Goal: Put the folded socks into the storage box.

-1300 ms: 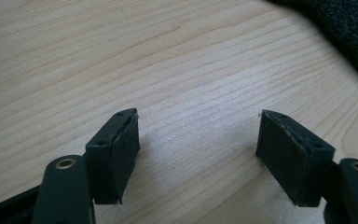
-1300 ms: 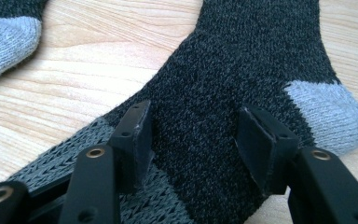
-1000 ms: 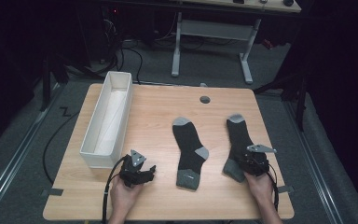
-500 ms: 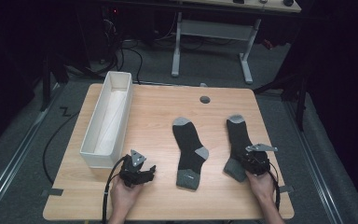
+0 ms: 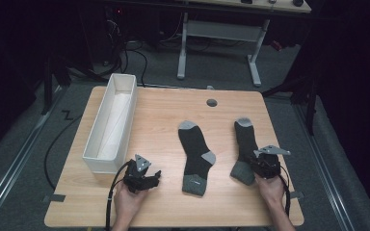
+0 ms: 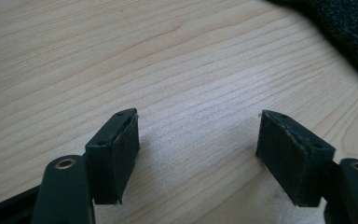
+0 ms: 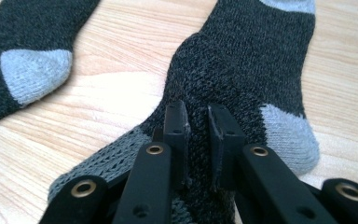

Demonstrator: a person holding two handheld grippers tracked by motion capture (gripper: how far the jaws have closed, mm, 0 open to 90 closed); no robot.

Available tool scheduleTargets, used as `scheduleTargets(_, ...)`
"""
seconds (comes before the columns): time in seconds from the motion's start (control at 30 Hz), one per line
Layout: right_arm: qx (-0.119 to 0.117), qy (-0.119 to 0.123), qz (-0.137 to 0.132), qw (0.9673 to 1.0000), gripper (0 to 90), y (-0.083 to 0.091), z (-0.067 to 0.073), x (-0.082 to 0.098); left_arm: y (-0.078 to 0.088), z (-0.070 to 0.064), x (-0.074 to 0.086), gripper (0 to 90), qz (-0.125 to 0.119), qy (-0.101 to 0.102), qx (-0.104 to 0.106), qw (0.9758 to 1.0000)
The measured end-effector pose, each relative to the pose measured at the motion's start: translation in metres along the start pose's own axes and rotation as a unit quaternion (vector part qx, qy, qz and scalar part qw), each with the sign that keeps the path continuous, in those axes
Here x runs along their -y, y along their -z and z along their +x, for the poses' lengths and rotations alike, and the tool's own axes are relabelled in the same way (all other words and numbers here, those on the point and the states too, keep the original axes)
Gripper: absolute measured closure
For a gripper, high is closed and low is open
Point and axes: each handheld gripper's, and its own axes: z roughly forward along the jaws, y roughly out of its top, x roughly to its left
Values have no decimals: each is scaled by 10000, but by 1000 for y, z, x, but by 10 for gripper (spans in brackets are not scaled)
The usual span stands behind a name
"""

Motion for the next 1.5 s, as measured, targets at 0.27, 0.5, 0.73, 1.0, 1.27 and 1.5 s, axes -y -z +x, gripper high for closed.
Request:
scheduleTargets(0.27,-62,14,-247,9997,799,10,4,-11,0,0,0,298,-4,2,1,10000)
scheduleTargets(0.5,-138,17,-419,9990,800,20,5,-22,0,0,0,298,-3,1,2,10000)
scheduleTargets(0.73,-275,-57,-570,9980,800,25,7,-32,0,0,0,298,9,-10,10,10000)
scheduleTargets(1.0,-349,-29,-686,9970,800,30,10,-42,0,0,0,298,10,-12,12,10000)
scheduleTargets(1.27,-383,-15,-744,9965,800,33,12,-49,0,0,0,298,10,-11,12,10000)
scheduleTargets(1.5,-387,33,-771,9963,800,35,14,-55,0,0,0,298,11,-13,15,10000)
